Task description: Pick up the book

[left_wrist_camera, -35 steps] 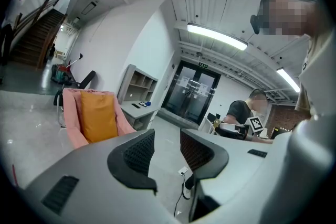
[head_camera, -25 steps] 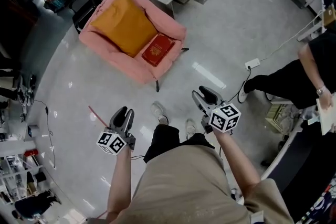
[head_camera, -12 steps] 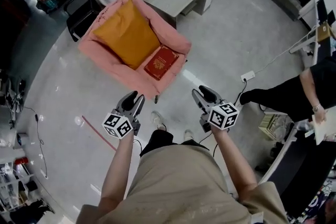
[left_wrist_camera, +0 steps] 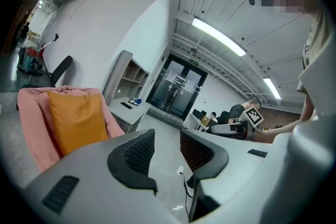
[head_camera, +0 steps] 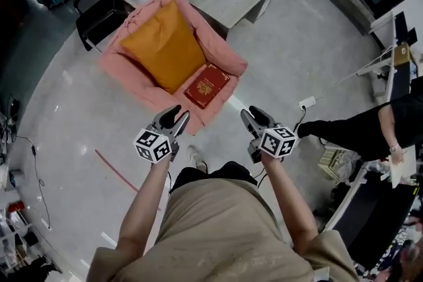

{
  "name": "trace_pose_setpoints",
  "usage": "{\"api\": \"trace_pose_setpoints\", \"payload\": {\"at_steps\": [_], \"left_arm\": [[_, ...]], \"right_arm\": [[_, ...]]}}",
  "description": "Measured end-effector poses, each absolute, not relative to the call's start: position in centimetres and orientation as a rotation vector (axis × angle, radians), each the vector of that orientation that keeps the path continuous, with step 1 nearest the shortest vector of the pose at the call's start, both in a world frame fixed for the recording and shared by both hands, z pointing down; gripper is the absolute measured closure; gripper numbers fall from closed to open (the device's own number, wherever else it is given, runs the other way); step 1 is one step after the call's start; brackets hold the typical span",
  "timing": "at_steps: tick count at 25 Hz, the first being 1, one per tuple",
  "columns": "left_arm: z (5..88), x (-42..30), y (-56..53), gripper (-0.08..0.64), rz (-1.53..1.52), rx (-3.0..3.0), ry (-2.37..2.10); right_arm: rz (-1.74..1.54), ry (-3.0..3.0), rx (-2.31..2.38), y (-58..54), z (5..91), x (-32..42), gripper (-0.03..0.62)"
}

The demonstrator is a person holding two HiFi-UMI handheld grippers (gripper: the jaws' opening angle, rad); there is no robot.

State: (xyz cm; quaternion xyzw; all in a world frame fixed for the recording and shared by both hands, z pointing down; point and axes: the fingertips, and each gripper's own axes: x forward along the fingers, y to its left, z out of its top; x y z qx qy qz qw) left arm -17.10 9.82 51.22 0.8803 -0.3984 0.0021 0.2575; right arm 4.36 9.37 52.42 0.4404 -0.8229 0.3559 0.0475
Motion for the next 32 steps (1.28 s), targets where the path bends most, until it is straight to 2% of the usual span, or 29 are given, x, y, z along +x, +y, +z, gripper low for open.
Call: {"api": "trace_pose_setpoints", "payload": {"at_steps": [6,15,26,32], "left_arm": [[52.8,-17.8,6.4,0.416,0.036,2.363,-1.042],[54.2,-16.3,1.2,0.416,0.129,2.328,-1.051],[57.2,-14.9,-4.9,0.415,0.205,2.185,-1.151],[60.9,-13.3,-8.0,0.415,0.283,2.14,-1.147]], "right_arm": [[1.086,-2.481,1.333,6.4,53.4,2.3,0.439],[1.183,-2.449,1.321,0.6,56.6,4.5,0.439],[1.305,-2.361,1.21,-6.8,65.0,8.2,0.439],[1.417,-2.286,1.141,-9.6,72.9,8.4,0.437]]}}
